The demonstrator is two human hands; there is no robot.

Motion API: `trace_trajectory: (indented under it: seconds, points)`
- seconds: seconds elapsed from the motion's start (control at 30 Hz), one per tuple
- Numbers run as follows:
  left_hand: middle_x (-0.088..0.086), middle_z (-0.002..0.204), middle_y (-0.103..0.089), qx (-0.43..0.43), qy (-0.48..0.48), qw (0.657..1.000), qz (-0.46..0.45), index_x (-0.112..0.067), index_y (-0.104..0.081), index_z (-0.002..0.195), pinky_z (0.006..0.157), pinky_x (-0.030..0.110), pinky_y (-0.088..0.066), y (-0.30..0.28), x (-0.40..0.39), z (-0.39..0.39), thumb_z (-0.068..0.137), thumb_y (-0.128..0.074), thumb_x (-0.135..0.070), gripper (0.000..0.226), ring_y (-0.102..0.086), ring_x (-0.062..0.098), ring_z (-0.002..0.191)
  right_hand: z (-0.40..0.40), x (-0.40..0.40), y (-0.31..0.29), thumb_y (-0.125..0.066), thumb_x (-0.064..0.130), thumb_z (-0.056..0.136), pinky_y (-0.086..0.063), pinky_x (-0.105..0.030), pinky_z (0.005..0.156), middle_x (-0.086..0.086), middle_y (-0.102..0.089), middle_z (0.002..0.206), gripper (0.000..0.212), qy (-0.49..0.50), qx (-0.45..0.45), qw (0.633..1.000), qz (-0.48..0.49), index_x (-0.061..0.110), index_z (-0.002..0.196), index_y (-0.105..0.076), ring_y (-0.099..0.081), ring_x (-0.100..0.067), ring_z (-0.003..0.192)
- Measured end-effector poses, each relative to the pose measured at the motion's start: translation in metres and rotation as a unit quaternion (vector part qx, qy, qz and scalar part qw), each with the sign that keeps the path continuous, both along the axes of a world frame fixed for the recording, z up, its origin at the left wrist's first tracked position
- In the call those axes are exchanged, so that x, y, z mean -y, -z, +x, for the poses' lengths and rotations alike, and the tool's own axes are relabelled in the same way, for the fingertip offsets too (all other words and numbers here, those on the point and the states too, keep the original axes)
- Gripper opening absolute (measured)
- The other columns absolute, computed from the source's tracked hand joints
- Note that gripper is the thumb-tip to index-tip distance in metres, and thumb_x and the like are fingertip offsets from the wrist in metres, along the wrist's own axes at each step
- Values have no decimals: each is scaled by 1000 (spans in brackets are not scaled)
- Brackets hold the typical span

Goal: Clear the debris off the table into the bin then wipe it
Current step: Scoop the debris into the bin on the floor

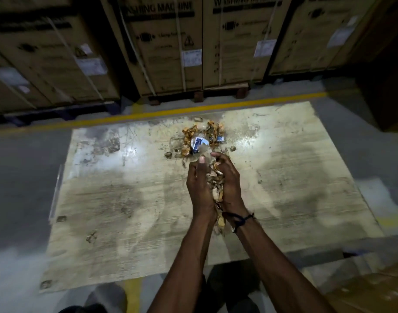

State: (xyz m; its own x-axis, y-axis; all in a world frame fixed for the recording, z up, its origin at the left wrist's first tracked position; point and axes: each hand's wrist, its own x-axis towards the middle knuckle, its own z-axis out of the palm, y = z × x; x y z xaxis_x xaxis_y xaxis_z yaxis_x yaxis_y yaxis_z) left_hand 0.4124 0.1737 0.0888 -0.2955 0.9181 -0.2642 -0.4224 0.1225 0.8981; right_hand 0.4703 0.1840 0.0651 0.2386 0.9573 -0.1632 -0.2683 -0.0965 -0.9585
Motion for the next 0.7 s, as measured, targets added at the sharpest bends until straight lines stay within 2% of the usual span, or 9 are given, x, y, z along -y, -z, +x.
trace_trajectory:
  seconds: [0.07,0.17,0.2,0.3,0.33,0.4,0.47,0.57,0.7]
  points:
    - [-11,95,-73,11,-10,1000,3,-22,-73,100,87,32,-51,-21,1,-6,104,-62,-30,14,-67,8,94,-6,2,-25,-49,22,94,-52,-35,99,-8,-69,129,32,-6,-7,1000,13,9,117,-68,-64,-21,123]
    - [-3,87,-63,9,-17,1000,21,-22,-65,86,81,33,-47,-50,3,-12,103,-66,-28,18,-60,13,86,-14,1,-58,-57,30,95,-50,-48,103,-12,-67,116,25,-20,-40,999,31,11,106,-69,-62,-37,122]
    - [1,88,-61,10,-19,999,27,-19,-63,85,81,36,-47,-57,4,-15,102,-67,-28,20,-59,16,87,-16,2,-69,-61,31,97,-51,-48,102,-11,-68,111,24,-26,-55,998,31,10,105,-69,-65,-35,119]
    - [7,97,-64,1,-43,998,54,-9,-60,98,84,42,-49,-78,4,-19,102,-68,-30,23,-63,21,94,-20,3,-101,-60,16,104,-54,-25,83,-4,-70,96,18,-35,-64,996,42,0,103,-67,-70,-12,94]
    - [7,104,-67,-2,-54,997,61,-9,-60,106,86,42,-50,-84,3,-21,102,-68,-29,22,-66,20,98,-22,2,-107,-60,15,103,-54,-25,82,-6,-71,97,20,-43,-63,996,45,-4,103,-67,-70,-14,94]
    - [3,117,-71,1,-82,994,68,-14,-62,123,87,30,-54,-99,4,-23,103,-66,-23,23,-70,16,107,-25,0,-117,-67,19,100,-55,-32,88,-12,-71,101,29,-61,-66,994,60,-10,102,-65,-69,-23,100]
    - [-3,119,-73,-6,-105,992,67,-14,-67,129,87,22,-54,-109,4,-23,104,-63,-19,26,-70,9,110,-27,-3,-126,-72,22,95,-54,-37,91,-12,-72,98,28,-77,-71,993,58,-5,92,-64,-68,-26,104]
    - [1,112,-76,-15,-129,989,75,-11,-74,115,88,28,-55,-120,4,-26,104,-64,-22,19,-71,16,107,-29,-5,-141,-68,11,99,-53,-31,87,-5,-71,90,21,-107,-84,988,67,8,80,-62,-68,-20,96]
    - [-2,91,-73,-6,-165,983,79,-12,-71,97,76,24,-54,-138,4,-33,103,-63,-23,15,-68,12,88,-40,-12,-156,-61,9,102,-48,-31,80,1,-61,84,16,-151,-89,982,76,12,88,-54,-60,-17,84]
